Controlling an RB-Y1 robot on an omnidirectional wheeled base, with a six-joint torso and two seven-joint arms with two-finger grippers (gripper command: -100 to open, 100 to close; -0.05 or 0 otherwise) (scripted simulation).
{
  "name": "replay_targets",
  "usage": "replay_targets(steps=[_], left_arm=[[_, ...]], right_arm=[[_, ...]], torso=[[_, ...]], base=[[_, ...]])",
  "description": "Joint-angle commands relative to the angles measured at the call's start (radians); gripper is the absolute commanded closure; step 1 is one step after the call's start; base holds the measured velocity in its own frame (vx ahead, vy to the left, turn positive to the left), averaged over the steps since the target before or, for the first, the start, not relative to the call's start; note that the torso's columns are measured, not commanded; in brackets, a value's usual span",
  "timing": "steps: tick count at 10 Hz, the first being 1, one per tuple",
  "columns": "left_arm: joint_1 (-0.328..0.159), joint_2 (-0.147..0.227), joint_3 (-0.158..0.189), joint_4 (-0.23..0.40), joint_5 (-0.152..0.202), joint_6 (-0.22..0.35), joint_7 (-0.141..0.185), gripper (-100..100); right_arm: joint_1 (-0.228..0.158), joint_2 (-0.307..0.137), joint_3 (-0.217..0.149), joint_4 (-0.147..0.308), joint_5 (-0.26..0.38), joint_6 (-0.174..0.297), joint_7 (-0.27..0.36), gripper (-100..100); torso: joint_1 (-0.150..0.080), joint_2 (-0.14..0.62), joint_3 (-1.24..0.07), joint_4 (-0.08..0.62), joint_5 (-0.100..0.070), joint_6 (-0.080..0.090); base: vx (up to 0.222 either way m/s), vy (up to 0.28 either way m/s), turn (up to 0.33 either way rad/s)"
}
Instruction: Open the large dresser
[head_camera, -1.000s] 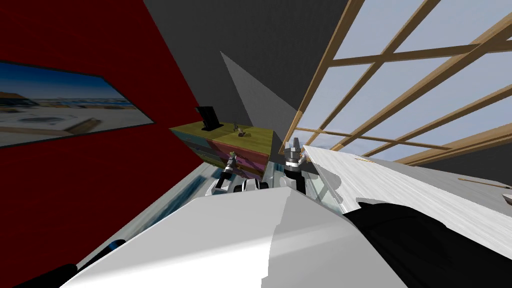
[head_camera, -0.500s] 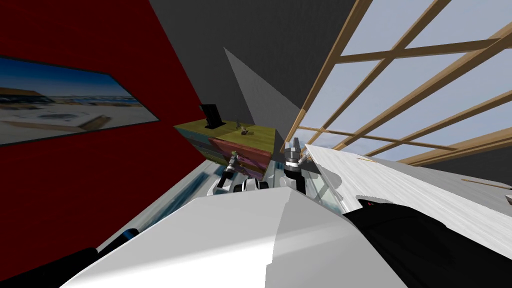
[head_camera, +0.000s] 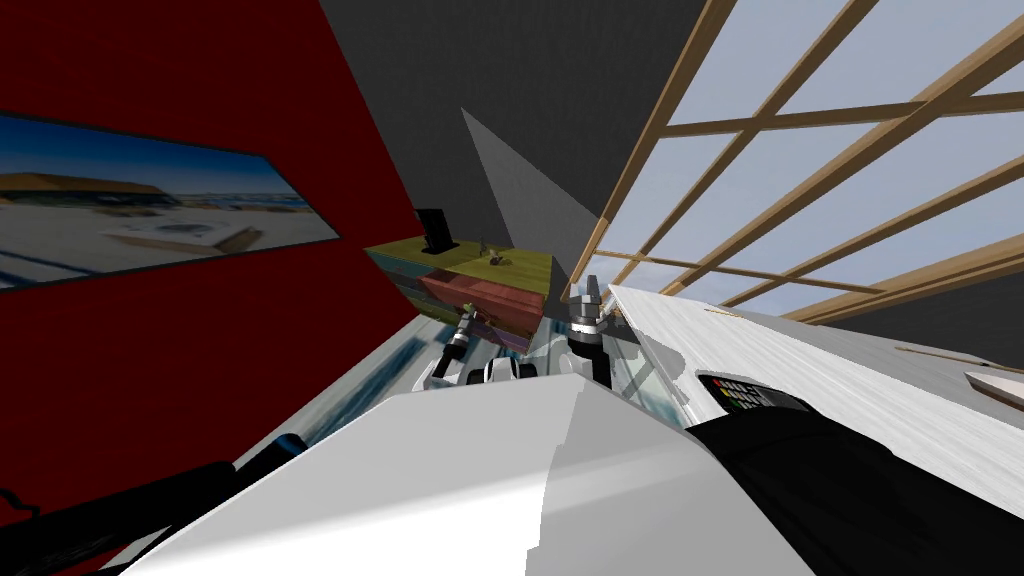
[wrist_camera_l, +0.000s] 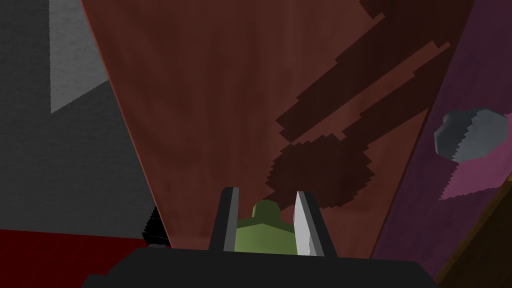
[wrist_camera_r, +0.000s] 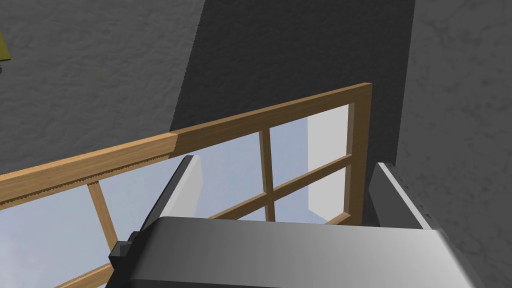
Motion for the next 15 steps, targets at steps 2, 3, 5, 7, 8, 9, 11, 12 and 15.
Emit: replay_targets(steps=[2,3,5,7,8,9,11,12,15], left_arm=[[0.027,0.014,-0.009,-0.028,-0.001,0.000,0.005,100],[0.031,0.017,-0.009,-0.032,-0.001,-0.002,0.005,100],[0.044,0.025,-0.013,-0.047,-0.001,-0.006,0.008,100],[0.056,0.031,-0.022,-0.052,-0.001,-0.007,0.011,100],[0.060,0.033,-0.023,-0.056,-0.001,-0.008,0.011,100],[0.068,0.038,-0.025,-0.064,-0.001,-0.011,0.013,100],[0.080,0.050,-0.033,-0.119,-0.001,0.031,0.019,-100],[0.080,0.050,-0.033,-0.122,-0.001,0.031,0.019,-100],[0.093,0.067,-0.036,-0.201,0.000,0.094,0.028,-100]], right_arm=[[0.000,0.000,0.000,0.000,0.000,0.000,0.000,0],[0.000,0.000,0.000,0.000,0.000,0.000,0.000,0],[0.000,0.000,0.000,0.000,0.000,0.000,0.000,0],[0.000,0.000,0.000,0.000,0.000,0.000,0.000,0],[0.000,0.000,0.000,0.000,0.000,0.000,0.000,0],[0.000,0.000,0.000,0.000,0.000,0.000,0.000,0],[0.000,0.000,0.000,0.000,0.000,0.000,0.000,0],[0.000,0.000,0.000,0.000,0.000,0.000,0.000,0],[0.001,0.000,0.000,0.000,0.000,0.000,0.000,0]], torso=[[-0.005,-0.004,-0.002,0.000,-0.001,0.002],[-0.004,-0.002,-0.002,-0.001,-0.001,0.001],[-0.002,0.001,0.000,0.000,0.000,0.001],[-0.005,-0.005,-0.003,0.000,-0.001,0.002],[-0.004,-0.002,-0.002,-0.001,-0.001,0.002],[-0.002,0.001,0.000,-0.001,0.000,0.002],[-0.001,0.002,0.001,0.000,0.000,0.001],[-0.006,-0.004,-0.002,-0.001,-0.001,0.002],[-0.007,-0.005,-0.003,-0.002,-0.001,0.004]], base=[[-0.113,0.046,0.022],[-0.172,0.087,0.037],[-0.158,0.072,0.022],[-0.082,0.037,0.014],[-0.146,0.070,0.032],[-0.159,0.088,0.030],[-0.145,0.067,0.019],[0.011,-0.015,0.005],[0.030,-0.019,0.009]])
